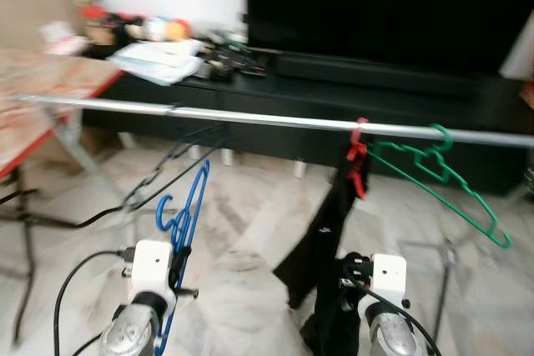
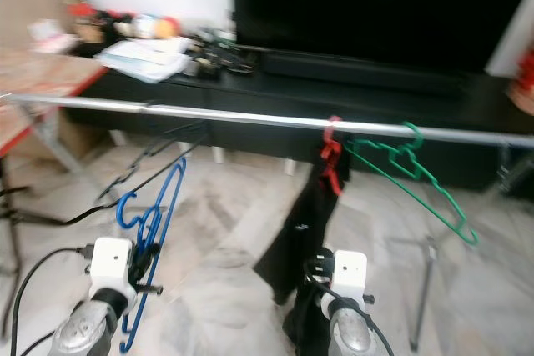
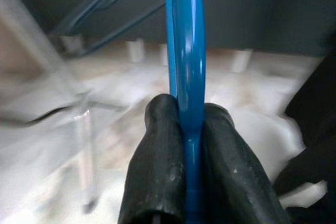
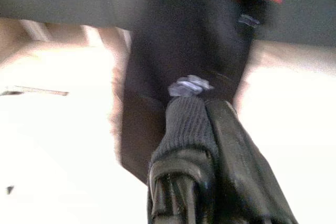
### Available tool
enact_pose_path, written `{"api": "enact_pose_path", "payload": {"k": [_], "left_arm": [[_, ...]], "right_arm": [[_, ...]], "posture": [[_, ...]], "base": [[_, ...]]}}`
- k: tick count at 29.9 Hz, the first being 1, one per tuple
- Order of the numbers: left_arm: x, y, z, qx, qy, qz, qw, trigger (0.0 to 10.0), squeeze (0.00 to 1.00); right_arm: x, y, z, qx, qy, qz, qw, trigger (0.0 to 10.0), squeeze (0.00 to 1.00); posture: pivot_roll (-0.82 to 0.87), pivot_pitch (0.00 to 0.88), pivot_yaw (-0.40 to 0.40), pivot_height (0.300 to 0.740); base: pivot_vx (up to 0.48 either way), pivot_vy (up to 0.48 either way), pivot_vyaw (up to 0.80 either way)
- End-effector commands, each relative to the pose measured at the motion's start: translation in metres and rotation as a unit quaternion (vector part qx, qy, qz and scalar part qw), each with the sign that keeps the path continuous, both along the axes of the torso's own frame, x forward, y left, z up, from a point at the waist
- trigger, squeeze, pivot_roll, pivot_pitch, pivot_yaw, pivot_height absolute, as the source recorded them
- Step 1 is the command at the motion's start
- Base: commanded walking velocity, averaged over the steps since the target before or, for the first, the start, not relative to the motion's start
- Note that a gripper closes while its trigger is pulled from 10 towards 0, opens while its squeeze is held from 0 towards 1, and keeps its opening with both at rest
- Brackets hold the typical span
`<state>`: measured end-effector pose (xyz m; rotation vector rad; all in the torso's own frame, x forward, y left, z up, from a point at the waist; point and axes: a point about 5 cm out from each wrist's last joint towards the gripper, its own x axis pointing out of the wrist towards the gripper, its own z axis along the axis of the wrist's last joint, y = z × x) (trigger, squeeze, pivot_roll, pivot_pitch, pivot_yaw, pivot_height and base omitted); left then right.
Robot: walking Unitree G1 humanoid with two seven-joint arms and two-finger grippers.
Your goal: Hang hanger
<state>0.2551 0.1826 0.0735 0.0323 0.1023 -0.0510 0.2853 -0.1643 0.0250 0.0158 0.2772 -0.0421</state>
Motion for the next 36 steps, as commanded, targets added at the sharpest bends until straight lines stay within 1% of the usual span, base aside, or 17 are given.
{"api": "enact_pose_path", "payload": {"k": [1, 10, 21, 23, 36], "left_arm": [[-0.0051, 0.0036, -0.0100, 0.002, 0.023, 0.005, 1.000, 10.0, 0.00], [-0.0071, 0.0052, -0.0105, 0.004, 0.025, 0.009, 1.000, 10.0, 0.00], [-0.0058, 0.0075, -0.0127, -0.007, 0.032, 0.020, 0.999, 10.0, 0.00], [-0.0058, 0.0080, -0.0131, -0.008, 0.034, 0.022, 0.999, 10.0, 0.00], [-0.0050, 0.0099, -0.0125, -0.003, 0.035, 0.019, 0.999, 10.0, 0.00]], "right_arm": [[-0.0025, 0.0025, -0.0017, 0.004, -0.001, 0.000, 1.000, 10.0, 0.00], [-0.0013, 0.0013, -0.0008, 0.004, -0.003, -0.002, 1.000, 10.0, 0.00], [0.0019, -0.0008, 0.0016, -0.002, -0.004, -0.001, 1.000, 10.0, 0.00], [0.0023, -0.0008, 0.0020, -0.002, -0.005, -0.001, 1.000, 10.0, 0.00], [0.0040, 0.0010, 0.0021, 0.000, -0.006, -0.001, 1.000, 10.0, 0.00]], "posture": [[0.07, 0.079, 0.027, 0.740], [0.07, 0.084, 0.022, 0.740], [0.07, 0.090, 0.012, 0.740], [0.07, 0.091, 0.012, 0.740], [0.07, 0.090, 0.019, 0.740]], "base": [[-0.292, 0.000, 0.00], [-0.290, 0.000, 0.00], [0.000, 0.000, 0.00], [0.000, 0.266, 0.00], [0.000, 0.480, 0.00]]}}
